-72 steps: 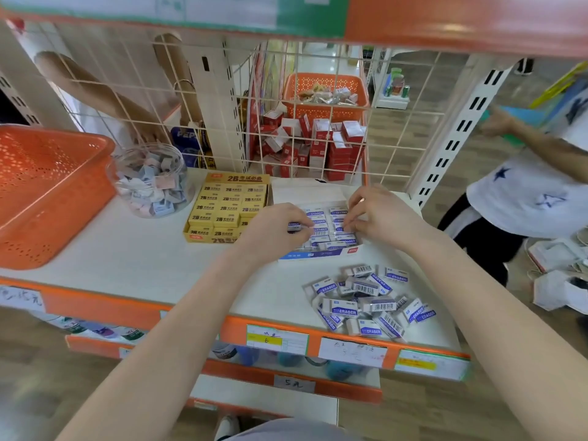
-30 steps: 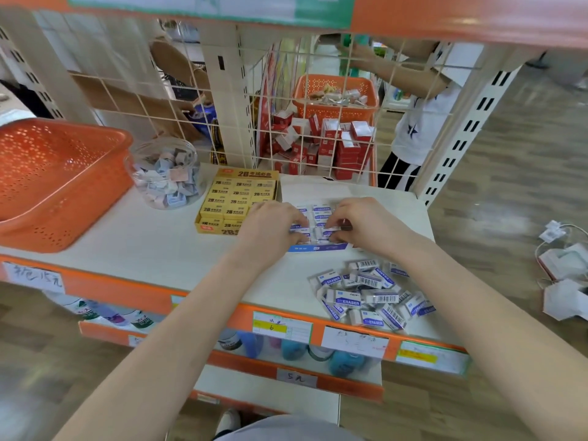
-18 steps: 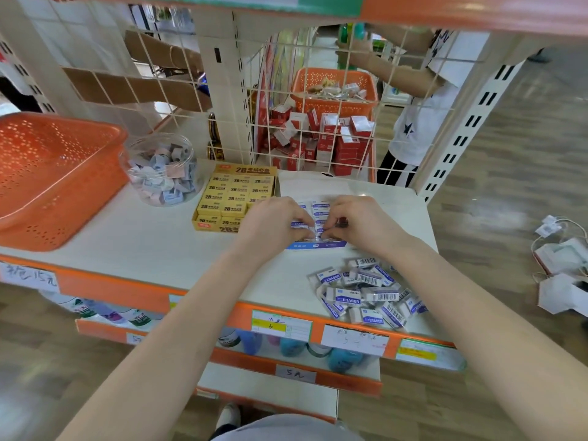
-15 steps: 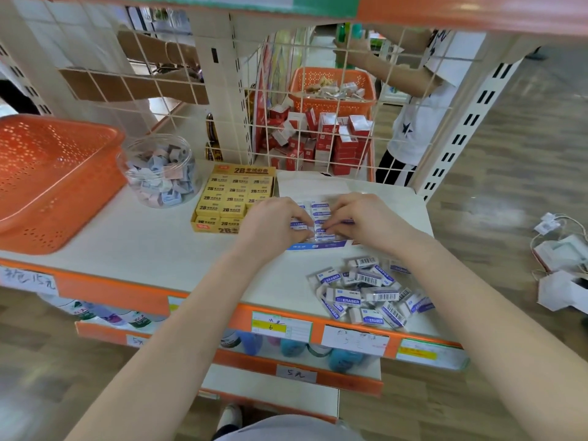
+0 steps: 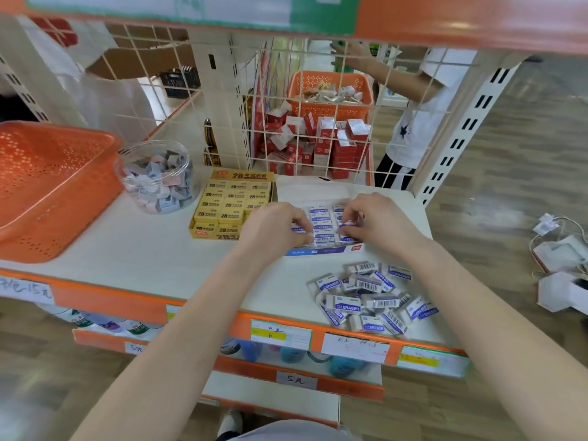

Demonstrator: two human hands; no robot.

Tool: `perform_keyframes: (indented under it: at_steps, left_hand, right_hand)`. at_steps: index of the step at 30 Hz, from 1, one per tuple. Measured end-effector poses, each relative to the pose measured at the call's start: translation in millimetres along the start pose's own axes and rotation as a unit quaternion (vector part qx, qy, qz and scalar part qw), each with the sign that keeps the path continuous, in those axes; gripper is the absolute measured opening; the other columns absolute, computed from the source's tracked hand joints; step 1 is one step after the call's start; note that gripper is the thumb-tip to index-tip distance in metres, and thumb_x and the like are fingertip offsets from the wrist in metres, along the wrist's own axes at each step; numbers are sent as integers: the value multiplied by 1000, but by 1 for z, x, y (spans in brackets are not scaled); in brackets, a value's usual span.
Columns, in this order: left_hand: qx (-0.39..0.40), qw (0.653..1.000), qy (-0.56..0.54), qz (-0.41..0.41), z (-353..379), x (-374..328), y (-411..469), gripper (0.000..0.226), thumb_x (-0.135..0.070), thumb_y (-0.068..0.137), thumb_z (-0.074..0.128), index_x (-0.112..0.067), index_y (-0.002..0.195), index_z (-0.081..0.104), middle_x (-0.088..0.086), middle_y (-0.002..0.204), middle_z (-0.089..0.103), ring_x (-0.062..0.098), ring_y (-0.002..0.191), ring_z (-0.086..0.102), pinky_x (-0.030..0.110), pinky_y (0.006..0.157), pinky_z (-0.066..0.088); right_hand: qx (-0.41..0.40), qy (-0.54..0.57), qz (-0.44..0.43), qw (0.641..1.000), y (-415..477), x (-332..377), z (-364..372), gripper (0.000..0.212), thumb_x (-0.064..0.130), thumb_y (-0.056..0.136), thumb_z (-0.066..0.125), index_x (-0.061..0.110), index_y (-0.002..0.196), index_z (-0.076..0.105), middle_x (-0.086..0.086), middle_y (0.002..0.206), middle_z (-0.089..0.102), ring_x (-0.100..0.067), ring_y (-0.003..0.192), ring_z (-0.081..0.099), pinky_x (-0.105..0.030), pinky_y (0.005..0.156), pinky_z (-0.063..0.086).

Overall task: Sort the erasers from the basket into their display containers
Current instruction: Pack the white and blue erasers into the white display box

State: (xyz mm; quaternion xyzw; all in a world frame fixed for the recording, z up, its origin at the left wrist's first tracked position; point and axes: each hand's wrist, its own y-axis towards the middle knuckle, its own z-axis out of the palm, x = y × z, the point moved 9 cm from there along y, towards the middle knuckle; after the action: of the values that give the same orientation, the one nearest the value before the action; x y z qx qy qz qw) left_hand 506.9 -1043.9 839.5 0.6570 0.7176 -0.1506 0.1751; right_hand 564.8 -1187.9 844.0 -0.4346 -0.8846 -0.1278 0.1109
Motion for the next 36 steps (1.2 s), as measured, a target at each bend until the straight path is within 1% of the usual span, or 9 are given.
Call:
perform_keyframes:
  at_steps: [4,9,14,18,20,22,28,32,36]
  left_hand:
    - [-7,1000,8,-24,-1,-5,-2,10,-33,79,73,-30,88,69,-14,96,62,12,94,52,32,86,44]
    - [1,998,17,-52,0,-5,-4,11,-36,80,72,-32,90,68,-14,103,63,11,94,51,34,89,44]
    - [67,991,94,-73,-1,-16,-4,24,-44,82,68,-33,103,68,-8,108,64,15,84,56,30,77,46]
    - [79,993,79,36,5,-55,-8,38,-41,87,62,-30,124,60,-6,122,61,16,109,57,27,88,43]
    - [156,983,-2,101,22,-81,-20,38,-40,86,65,-30,123,61,-10,116,63,8,107,57,21,85,42]
    - [229,965,-30,124,43,-99,-30,38,-39,85,67,-29,121,62,-16,107,64,2,99,57,16,80,42]
    - [208,966,8,156,68,-117,-18,30,-31,86,66,-29,116,66,-14,109,67,-2,87,55,10,65,35]
    - [214,966,-4,142,73,-116,-13,28,-32,84,68,-30,112,67,-16,96,65,-9,72,52,11,66,37]
    - [203,970,-21,131,65,-116,-17,26,-40,85,65,-32,111,68,-19,95,64,-8,76,54,21,83,47]
  right_hand:
    - [-4,-20,-4,1000,-3,0,-1,16,30,83,69,20,94,67,5,90,56,-15,90,45,-26,73,32]
    - [20,5,-15,1000,-19,0,-8,23,33,90,60,21,106,71,3,111,60,-16,103,45,-20,80,25]
    - [-4,27,1,1000,-47,-19,-26,23,22,91,60,17,111,69,-1,124,59,-15,115,50,-14,93,24]
    - [39,30,45,998,-61,-54,-21,33,26,87,65,16,118,65,-4,124,59,-18,118,52,-14,97,26]
    - [84,0,61,995,-64,-67,-8,37,30,86,66,18,121,63,-3,127,55,-19,119,49,-17,99,25]
    - [72,-12,61,995,-63,-72,-3,32,22,87,64,16,118,65,-6,123,55,-22,113,51,-14,91,25]
    - [-6,29,48,998,-61,-66,-8,19,7,86,61,7,101,73,-10,105,64,-25,94,61,-25,89,43]
    - [7,43,46,998,-61,-65,-10,21,11,88,59,9,104,72,-6,108,63,-21,93,60,-26,89,45]
    - [38,100,38,994,-69,-57,-12,21,16,90,57,16,104,72,5,103,63,-11,89,58,-17,83,43]
